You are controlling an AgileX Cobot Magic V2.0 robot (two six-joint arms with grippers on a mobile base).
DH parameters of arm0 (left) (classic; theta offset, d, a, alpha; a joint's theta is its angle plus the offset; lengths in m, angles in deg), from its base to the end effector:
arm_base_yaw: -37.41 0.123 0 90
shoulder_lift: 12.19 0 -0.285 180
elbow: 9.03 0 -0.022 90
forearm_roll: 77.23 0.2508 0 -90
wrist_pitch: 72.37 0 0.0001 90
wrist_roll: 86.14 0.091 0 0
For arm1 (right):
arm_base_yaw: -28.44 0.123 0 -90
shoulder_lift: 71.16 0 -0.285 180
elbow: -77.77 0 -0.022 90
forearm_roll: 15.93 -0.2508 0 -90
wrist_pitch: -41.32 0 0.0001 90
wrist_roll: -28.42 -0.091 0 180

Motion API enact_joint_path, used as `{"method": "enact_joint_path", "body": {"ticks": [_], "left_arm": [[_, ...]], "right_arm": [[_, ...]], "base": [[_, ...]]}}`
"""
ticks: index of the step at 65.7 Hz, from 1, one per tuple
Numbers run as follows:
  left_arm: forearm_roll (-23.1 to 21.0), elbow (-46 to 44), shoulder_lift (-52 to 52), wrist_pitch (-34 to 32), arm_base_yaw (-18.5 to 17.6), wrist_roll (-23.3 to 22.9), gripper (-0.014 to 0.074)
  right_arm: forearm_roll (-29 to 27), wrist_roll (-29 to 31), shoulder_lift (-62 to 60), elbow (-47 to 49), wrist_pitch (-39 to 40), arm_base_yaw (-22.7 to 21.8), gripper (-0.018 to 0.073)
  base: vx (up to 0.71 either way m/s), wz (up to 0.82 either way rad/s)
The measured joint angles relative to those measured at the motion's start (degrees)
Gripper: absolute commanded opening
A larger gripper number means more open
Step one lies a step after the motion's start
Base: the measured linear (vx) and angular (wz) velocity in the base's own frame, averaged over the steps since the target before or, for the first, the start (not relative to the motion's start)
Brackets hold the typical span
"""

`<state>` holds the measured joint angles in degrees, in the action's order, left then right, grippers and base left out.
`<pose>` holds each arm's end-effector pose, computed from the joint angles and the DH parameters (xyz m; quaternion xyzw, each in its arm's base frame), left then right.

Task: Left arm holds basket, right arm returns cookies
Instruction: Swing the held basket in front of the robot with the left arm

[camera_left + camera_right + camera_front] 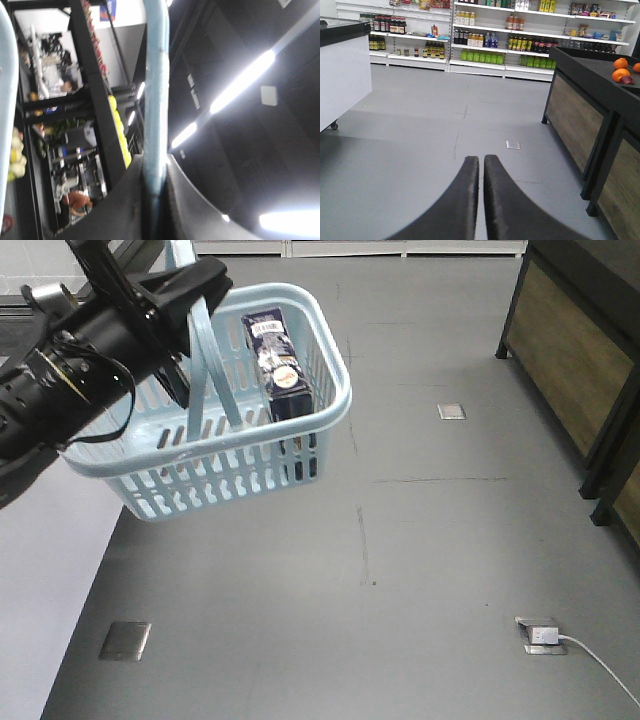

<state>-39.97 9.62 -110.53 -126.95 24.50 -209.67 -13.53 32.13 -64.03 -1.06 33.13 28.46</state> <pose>0.3298 -0.1216 0.3393 -0.2224 0.5414 -0.7439 0.3225 0.0566 -0.0005 0.1913 -0.0370 0.7313 -0.0382 0.6800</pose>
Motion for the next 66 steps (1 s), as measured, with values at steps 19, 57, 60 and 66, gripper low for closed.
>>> {"method": "enact_joint_path", "body": {"ticks": [19, 57, 60, 66], "left_arm": [[-0.8, 8.1, 0.0, -4.7, -5.7, 0.0, -0.0004], [-2.6, 19.9, 6.0, -8.1, -11.6, 3.0, -0.0004], [-2.8, 20.9, 6.9, -8.1, -12.0, 3.3, -0.0004], [-3.3, 22.8, 8.1, -8.1, -13.2, 3.9, -0.0004]], "right_arm": [[0.0, 0.0, 0.0, 0.0, 0.0, 0.0, -0.0003], [0.0, 0.0, 0.0, 0.0, 0.0, 0.0, -0.0003], [0.0, 0.0, 0.0, 0.0, 0.0, 0.0, -0.0003], [0.0, 0.0, 0.0, 0.0, 0.0, 0.0, -0.0003]], "base": [[0.00, 0.00], [0.00, 0.00], [0.00, 0.00], [0.00, 0.00]]}}
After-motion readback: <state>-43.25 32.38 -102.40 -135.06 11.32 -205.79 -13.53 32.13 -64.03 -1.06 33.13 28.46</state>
